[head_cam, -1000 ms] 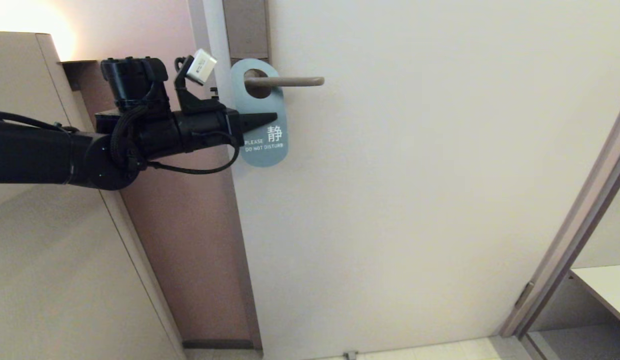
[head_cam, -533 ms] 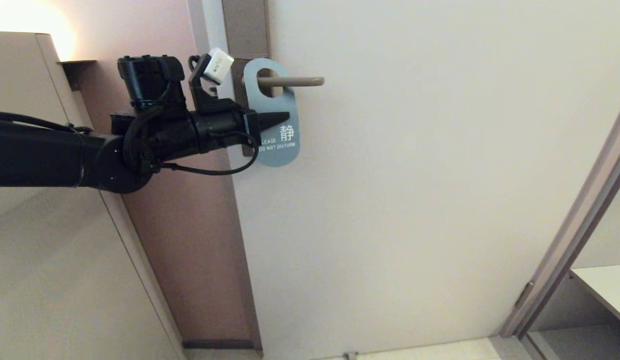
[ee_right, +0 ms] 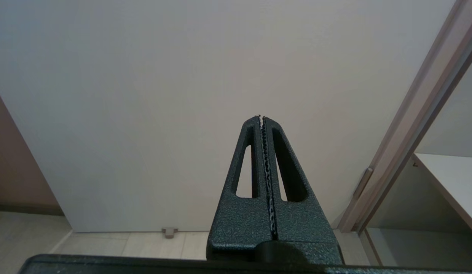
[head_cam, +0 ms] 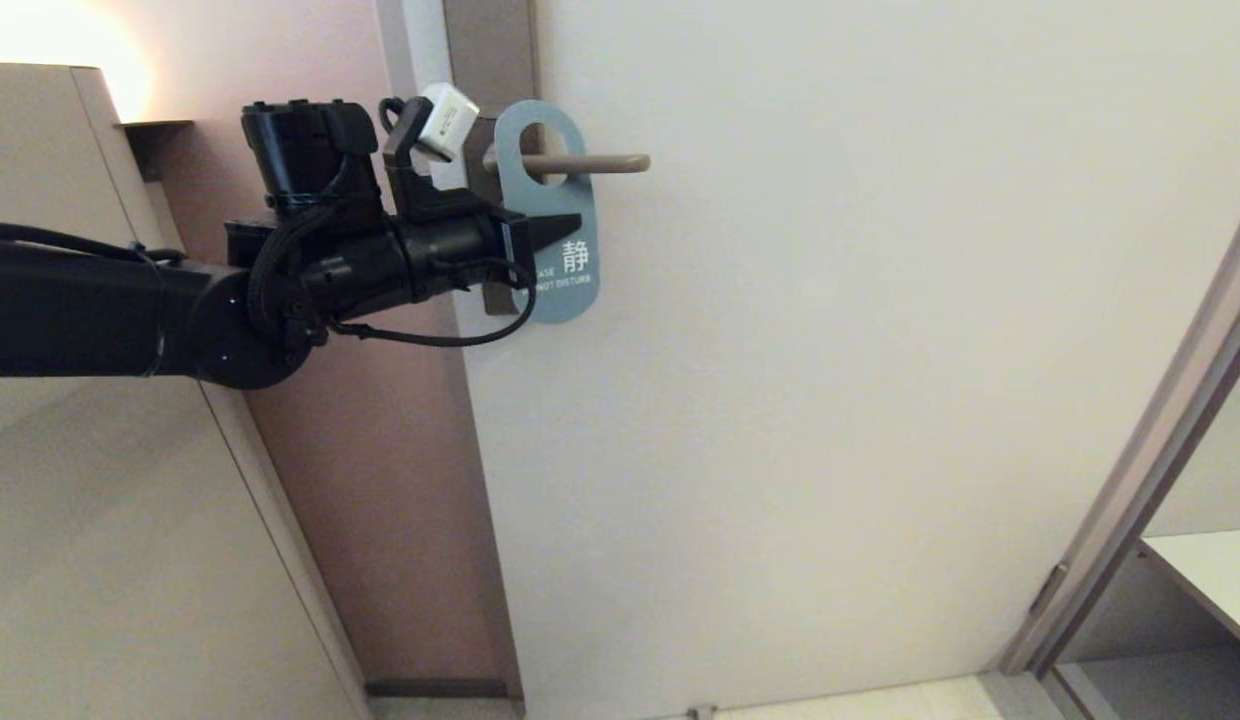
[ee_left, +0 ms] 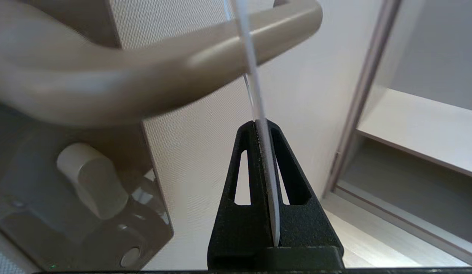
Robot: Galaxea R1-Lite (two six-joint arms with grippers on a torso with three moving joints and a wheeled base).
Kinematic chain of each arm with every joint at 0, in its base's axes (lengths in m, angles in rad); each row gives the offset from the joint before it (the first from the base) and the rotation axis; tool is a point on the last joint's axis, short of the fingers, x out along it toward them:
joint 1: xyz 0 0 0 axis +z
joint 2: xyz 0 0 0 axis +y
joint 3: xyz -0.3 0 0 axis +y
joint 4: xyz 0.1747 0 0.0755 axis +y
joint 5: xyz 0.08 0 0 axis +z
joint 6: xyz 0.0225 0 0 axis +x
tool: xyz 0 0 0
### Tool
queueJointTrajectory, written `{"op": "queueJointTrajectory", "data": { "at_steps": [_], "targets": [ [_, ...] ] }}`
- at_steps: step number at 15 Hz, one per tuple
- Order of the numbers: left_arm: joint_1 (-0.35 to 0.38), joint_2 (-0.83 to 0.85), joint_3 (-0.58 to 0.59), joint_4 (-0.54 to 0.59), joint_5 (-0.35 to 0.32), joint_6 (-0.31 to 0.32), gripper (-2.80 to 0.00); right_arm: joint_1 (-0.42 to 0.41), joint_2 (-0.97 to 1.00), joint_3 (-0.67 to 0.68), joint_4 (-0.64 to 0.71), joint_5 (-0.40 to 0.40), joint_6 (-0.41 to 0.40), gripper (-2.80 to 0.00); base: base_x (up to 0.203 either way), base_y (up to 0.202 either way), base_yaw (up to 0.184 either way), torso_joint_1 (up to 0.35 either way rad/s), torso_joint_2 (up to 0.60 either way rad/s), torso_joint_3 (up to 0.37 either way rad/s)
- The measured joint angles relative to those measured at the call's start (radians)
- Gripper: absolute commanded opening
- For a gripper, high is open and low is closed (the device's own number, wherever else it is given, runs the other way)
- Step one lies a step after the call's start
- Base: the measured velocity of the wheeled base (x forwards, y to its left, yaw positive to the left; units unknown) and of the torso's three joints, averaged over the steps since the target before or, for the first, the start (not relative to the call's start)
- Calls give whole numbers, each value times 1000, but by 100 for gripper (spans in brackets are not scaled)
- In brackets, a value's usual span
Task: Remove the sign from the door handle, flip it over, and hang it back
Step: Take down the sign
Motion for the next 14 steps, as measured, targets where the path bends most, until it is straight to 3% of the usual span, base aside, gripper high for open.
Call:
{"op": "queueJointTrajectory", "data": {
  "at_steps": [9,14],
  "targets": [
    [-51,4,0,0,158,29,-280,0,0,0,0,0,0,-280,0,0,0,0,0,0],
    [-52,42,-4,-3,194,34,-280,0,0,0,0,0,0,-280,0,0,0,0,0,0]
  ]
}}
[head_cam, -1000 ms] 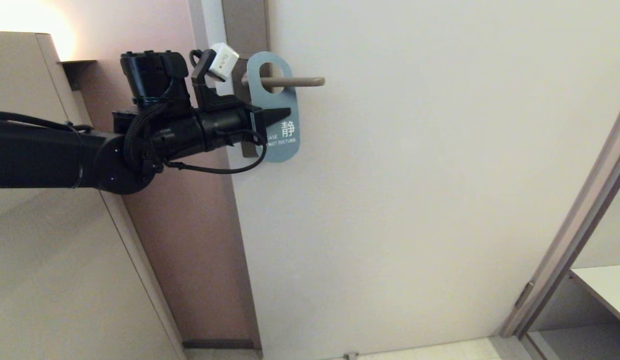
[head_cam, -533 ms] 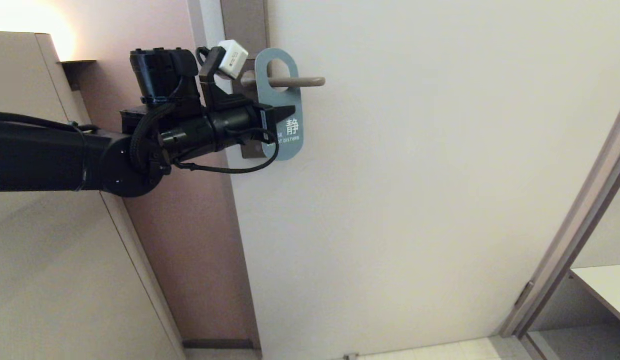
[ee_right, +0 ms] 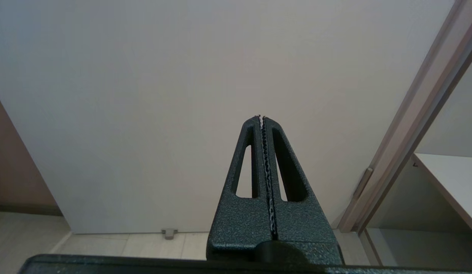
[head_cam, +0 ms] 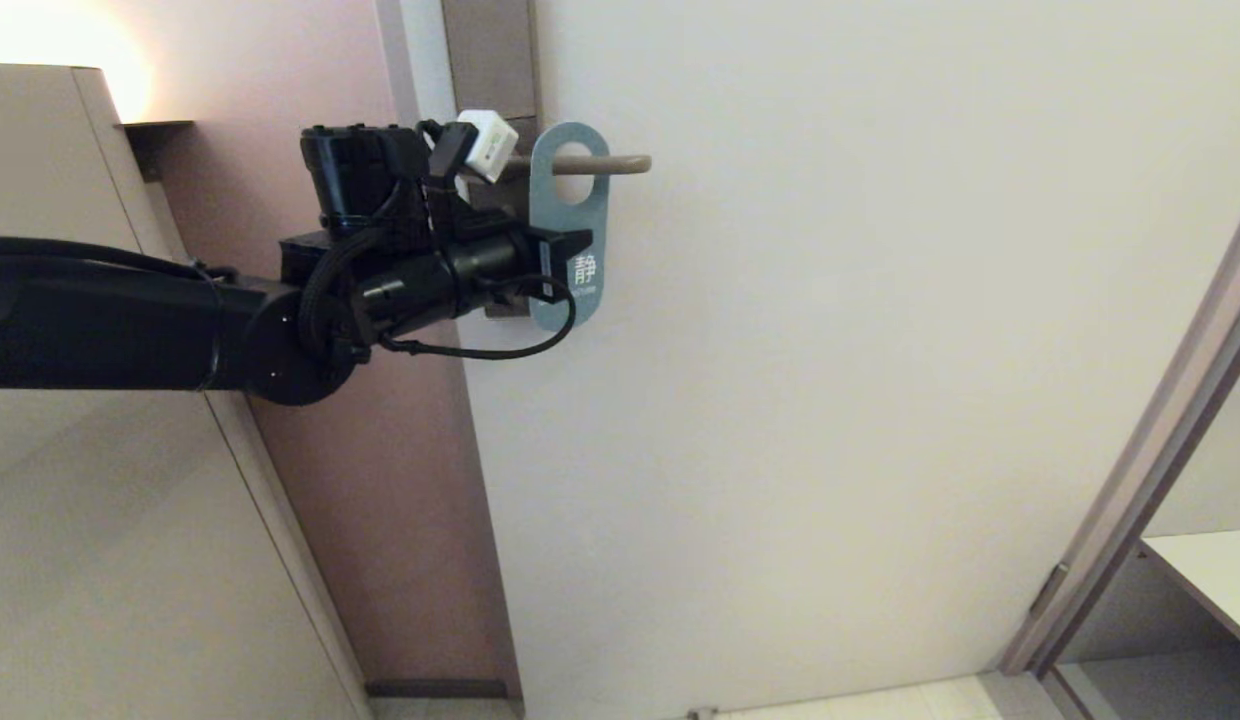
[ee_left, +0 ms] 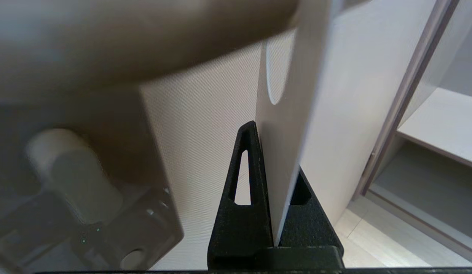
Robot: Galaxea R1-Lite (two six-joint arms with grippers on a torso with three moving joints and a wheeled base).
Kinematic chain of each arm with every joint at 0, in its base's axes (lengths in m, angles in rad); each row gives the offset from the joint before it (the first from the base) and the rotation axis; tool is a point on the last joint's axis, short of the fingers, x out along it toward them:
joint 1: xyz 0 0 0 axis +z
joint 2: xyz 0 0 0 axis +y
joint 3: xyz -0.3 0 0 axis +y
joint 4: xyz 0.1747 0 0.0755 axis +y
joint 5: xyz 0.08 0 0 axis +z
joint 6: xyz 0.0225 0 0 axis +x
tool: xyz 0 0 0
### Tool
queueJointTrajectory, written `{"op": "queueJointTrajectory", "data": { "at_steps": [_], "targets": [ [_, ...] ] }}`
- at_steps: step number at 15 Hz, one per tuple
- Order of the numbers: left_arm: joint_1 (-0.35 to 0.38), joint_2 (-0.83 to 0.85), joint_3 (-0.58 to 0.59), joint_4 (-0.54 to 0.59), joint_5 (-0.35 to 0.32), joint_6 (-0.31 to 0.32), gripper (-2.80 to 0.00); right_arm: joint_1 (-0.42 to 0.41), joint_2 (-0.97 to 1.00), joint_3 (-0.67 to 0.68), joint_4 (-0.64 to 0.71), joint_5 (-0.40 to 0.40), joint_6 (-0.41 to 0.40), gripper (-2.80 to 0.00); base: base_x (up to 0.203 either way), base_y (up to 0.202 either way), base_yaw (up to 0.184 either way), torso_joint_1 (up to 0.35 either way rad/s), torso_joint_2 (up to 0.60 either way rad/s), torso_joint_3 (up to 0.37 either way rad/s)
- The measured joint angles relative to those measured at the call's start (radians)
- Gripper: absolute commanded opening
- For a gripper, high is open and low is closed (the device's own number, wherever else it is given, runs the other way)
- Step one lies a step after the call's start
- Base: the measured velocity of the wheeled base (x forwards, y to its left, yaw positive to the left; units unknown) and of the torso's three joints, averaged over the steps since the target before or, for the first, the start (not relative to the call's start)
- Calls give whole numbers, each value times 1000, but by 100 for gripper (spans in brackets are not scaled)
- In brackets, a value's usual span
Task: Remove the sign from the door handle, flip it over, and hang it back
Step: Take down the sign
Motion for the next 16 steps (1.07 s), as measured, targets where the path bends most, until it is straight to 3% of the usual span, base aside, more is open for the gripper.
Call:
{"op": "queueJointTrajectory", "data": {
  "at_steps": [16],
  "targets": [
    [-46,76,-154,28,1,-3,-280,0,0,0,0,0,0,-280,0,0,0,0,0,0]
  ]
}}
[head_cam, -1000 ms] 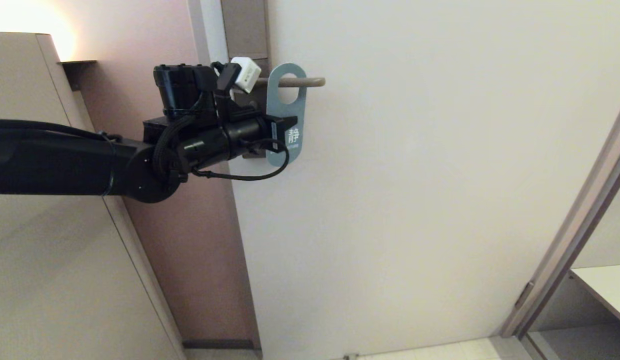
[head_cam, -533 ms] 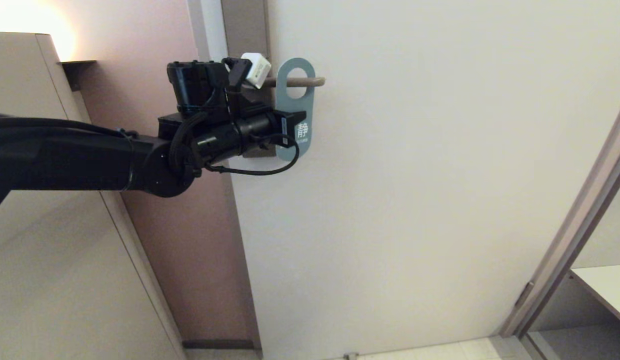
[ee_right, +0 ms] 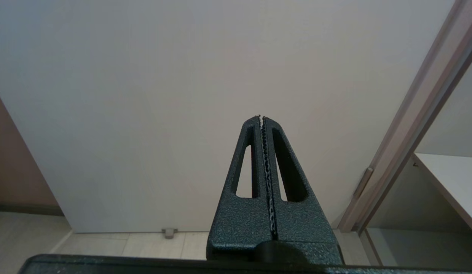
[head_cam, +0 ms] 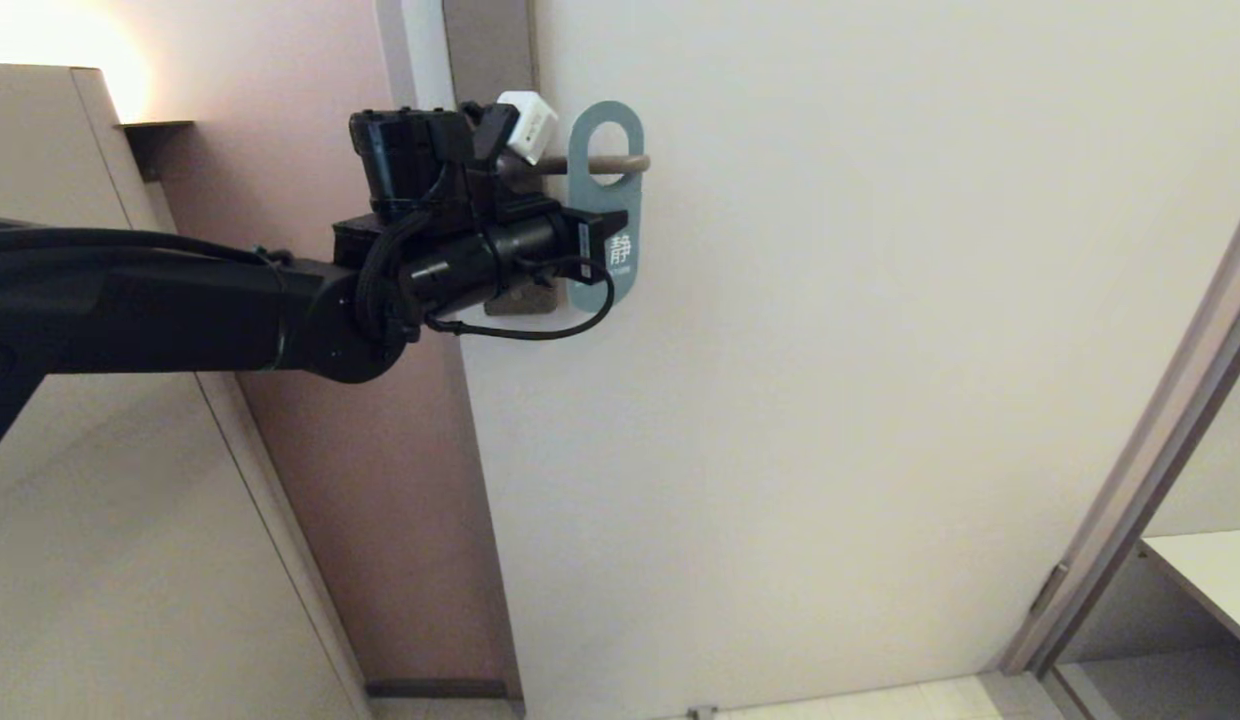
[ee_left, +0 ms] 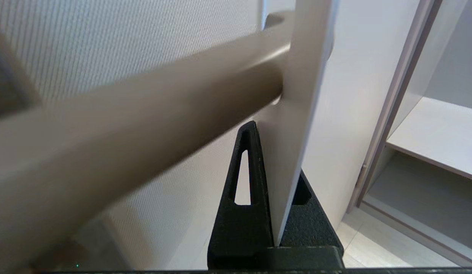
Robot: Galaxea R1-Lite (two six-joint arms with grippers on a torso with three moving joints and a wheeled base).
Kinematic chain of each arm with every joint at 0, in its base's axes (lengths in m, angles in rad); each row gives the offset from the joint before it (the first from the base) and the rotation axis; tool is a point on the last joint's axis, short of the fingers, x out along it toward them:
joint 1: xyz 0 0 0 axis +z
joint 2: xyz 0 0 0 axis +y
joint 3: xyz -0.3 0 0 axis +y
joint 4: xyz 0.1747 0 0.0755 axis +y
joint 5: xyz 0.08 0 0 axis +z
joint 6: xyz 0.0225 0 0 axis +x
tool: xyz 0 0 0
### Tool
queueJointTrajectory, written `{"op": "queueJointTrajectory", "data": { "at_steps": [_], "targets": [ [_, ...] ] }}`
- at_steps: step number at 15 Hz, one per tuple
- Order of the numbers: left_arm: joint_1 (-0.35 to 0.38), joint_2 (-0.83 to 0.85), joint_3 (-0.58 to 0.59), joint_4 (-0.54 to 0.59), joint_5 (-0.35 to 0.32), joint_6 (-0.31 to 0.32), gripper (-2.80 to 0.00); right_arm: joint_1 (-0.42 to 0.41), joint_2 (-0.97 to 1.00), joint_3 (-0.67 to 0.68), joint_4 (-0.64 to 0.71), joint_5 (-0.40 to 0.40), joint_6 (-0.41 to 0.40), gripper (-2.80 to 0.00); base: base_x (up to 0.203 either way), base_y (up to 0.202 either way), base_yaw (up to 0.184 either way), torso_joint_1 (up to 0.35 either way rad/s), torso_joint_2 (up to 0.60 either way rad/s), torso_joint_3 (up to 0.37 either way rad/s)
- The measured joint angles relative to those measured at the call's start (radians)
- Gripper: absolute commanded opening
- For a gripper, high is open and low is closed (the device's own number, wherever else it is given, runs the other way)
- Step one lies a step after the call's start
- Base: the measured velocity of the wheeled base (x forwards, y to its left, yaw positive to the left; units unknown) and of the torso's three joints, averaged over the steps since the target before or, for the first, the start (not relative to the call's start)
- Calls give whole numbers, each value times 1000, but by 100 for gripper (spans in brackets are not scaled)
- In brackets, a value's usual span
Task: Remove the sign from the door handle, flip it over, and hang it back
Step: Take down the sign
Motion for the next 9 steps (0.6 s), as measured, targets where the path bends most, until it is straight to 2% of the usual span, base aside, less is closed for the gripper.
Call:
{"op": "queueJointTrajectory", "data": {
  "at_steps": [9],
  "targets": [
    [-39,11,-13,3,0,-1,-280,0,0,0,0,0,0,-280,0,0,0,0,0,0]
  ]
}}
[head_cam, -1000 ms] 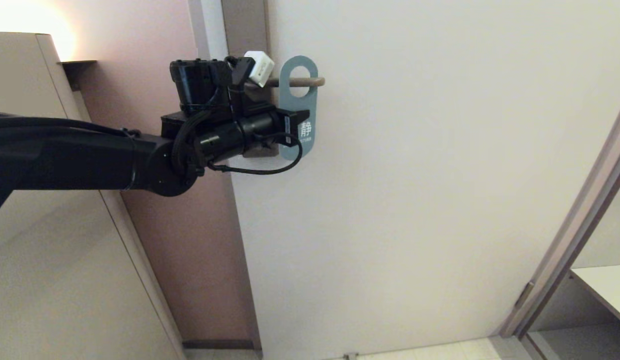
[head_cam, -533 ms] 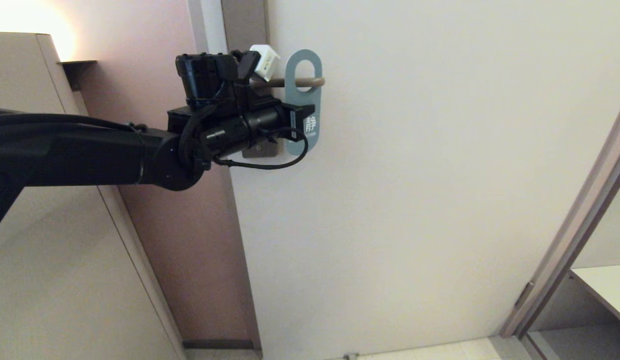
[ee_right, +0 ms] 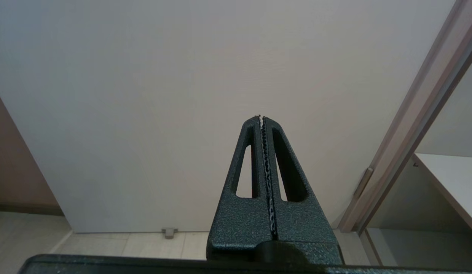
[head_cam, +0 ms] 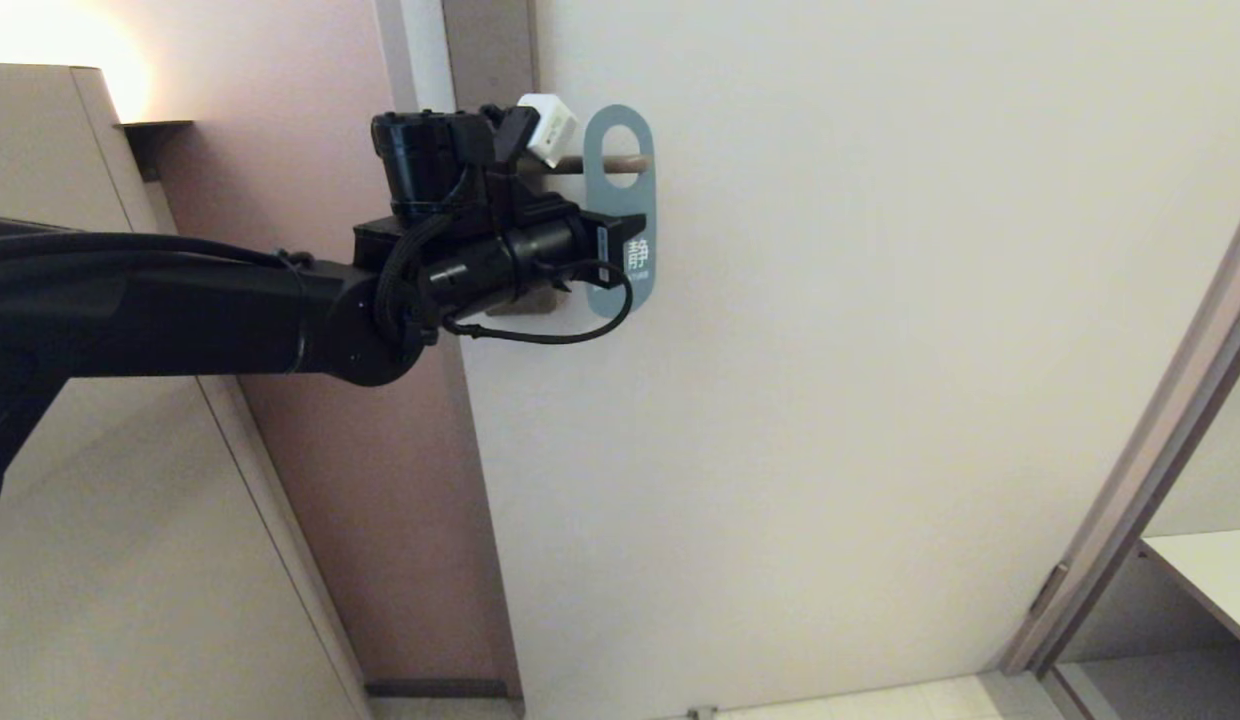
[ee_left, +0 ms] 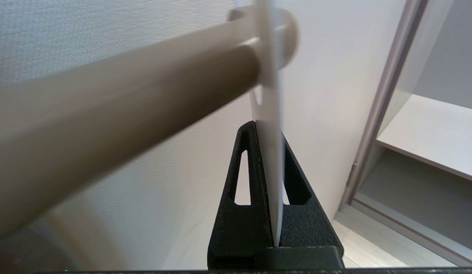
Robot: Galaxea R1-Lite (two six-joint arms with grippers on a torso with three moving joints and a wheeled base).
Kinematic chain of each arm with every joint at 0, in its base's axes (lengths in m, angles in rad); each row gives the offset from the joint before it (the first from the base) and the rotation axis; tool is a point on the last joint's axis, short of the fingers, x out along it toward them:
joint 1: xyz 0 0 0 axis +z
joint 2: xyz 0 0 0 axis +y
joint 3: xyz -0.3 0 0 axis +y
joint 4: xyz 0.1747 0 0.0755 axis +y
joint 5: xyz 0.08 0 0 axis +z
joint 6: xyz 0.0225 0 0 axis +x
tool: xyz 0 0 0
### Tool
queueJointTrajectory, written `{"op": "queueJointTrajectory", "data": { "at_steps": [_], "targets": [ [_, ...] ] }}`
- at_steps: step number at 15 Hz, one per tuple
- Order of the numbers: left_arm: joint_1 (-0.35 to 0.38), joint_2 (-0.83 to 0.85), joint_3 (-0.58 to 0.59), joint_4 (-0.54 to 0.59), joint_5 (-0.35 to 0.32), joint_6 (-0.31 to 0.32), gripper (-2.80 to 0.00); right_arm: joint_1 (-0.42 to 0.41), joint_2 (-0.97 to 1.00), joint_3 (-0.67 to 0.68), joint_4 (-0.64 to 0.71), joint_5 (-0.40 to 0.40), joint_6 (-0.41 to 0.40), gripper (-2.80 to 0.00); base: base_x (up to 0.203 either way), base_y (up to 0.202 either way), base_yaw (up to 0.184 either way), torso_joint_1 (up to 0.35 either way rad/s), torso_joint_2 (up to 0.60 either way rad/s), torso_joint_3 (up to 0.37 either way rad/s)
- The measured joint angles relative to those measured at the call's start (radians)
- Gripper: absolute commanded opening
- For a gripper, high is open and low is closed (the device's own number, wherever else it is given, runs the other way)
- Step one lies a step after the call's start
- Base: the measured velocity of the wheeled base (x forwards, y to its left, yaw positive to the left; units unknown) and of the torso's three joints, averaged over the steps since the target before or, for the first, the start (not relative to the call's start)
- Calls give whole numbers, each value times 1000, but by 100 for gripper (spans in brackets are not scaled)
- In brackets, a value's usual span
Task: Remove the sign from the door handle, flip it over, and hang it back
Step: Take down the sign
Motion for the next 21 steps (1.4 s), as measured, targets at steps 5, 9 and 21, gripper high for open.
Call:
{"op": "queueJointTrajectory", "data": {
  "at_steps": [5,9,21],
  "targets": [
    [-35,-3,0,-1,0,0,-280,0,0,0,0,0,0,-280,0,0,0,0,0,0],
    [-65,-9,4,0,1,1,-280,0,0,0,0,0,0,-280,0,0,0,0,0,0],
    [-113,-174,262,-3,-212,-44,-280,0,0,0,0,0,0,-280,0,0,0,0,0,0]
  ]
}}
